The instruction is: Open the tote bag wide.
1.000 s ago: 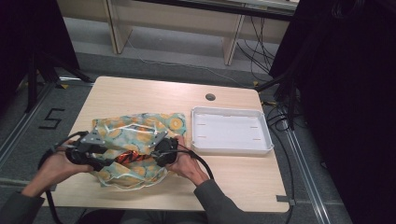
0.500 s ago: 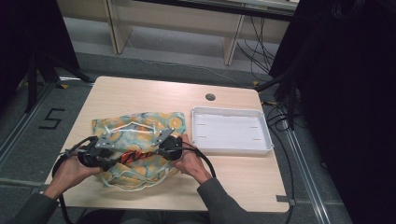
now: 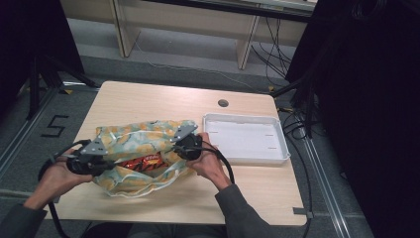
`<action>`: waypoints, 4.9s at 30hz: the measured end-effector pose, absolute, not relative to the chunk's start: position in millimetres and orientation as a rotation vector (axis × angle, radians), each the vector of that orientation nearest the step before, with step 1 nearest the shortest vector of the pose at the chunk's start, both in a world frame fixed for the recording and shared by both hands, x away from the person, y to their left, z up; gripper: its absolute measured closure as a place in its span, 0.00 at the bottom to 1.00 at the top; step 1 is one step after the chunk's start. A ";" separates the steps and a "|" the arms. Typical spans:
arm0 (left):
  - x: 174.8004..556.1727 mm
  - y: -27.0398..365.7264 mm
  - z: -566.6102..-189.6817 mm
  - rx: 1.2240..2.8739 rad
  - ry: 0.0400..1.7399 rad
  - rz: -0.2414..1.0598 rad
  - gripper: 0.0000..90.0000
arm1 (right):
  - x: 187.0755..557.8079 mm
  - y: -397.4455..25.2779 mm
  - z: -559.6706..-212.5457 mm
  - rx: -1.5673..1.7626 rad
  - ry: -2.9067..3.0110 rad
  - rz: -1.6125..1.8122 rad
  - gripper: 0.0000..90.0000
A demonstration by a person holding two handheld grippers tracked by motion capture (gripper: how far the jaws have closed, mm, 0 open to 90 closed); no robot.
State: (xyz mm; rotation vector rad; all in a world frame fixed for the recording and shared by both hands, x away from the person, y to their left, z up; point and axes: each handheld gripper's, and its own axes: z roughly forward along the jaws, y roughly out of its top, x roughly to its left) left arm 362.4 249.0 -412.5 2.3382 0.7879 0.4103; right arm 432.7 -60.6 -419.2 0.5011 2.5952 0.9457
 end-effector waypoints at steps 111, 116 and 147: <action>365.4 236.3 -467.6 2.326 1.089 0.379 0.60 | 387.4 -39.8 -449.8 0.467 2.810 0.945 0.64; 366.0 235.1 -468.7 2.360 1.047 0.394 0.70 | 386.4 -40.8 -450.3 0.468 2.808 0.953 0.64; 351.1 237.4 -409.2 2.351 0.817 0.388 1.00 | 390.2 -62.4 -440.7 0.564 2.768 1.029 0.60</action>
